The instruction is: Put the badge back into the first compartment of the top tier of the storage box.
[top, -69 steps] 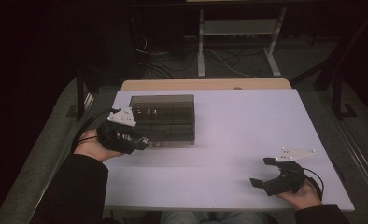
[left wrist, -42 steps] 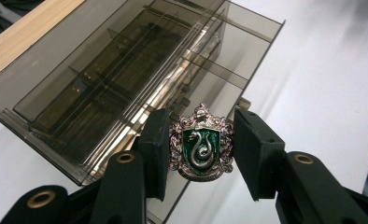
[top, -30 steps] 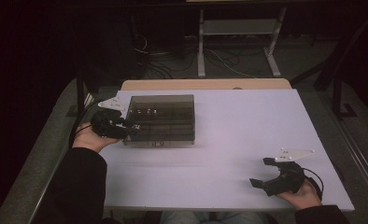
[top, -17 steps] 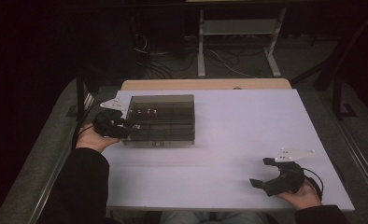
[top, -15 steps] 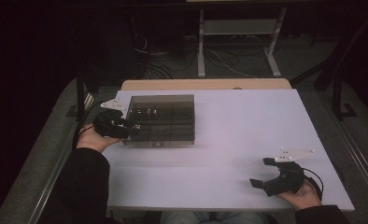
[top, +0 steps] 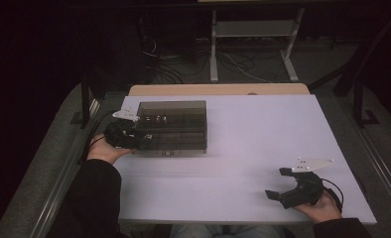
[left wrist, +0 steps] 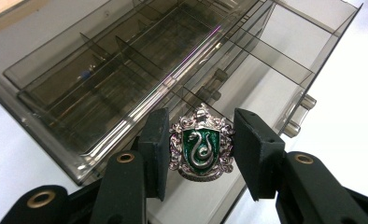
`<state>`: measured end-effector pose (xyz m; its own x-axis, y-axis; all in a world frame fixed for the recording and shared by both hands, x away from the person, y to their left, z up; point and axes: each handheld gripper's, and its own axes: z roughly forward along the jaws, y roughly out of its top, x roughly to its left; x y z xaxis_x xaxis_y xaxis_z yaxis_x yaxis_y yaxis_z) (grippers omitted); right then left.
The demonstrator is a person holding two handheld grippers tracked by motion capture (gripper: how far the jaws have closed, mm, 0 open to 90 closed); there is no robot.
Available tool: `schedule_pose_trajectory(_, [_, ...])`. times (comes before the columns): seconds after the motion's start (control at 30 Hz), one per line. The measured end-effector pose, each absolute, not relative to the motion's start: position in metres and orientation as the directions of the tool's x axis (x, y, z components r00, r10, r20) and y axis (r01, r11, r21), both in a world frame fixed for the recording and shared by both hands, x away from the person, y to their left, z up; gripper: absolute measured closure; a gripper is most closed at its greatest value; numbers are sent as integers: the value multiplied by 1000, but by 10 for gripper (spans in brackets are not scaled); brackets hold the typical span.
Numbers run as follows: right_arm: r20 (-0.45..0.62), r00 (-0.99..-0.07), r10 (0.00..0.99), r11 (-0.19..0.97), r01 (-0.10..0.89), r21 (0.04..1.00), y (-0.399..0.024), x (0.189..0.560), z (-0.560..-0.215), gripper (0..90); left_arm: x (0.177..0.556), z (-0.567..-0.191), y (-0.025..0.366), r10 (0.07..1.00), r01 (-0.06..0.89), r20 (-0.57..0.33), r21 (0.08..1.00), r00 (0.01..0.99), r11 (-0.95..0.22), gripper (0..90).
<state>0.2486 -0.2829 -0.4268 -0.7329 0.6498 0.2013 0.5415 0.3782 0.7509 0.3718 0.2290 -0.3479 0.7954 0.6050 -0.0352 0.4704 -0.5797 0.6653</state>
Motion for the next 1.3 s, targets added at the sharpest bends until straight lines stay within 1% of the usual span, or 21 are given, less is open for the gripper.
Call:
schedule_pose_trajectory(0.53, [199,-733,650,383,542,748,-283,248,-427,5,377,-359,218,603,479,-24,633,797,-608,565])
schedule_pose_trajectory(0.87, [199,-734,650,385,543,747,-282,248,-427,5,378,-362,222,618,507,-56,632,784,-586,551])
schedule_pose_trajectory(1.3, [199,-733,650,386,544,745,-282,248,-427,5,370,-356,232,652,529,-85,667,754,-525,407])
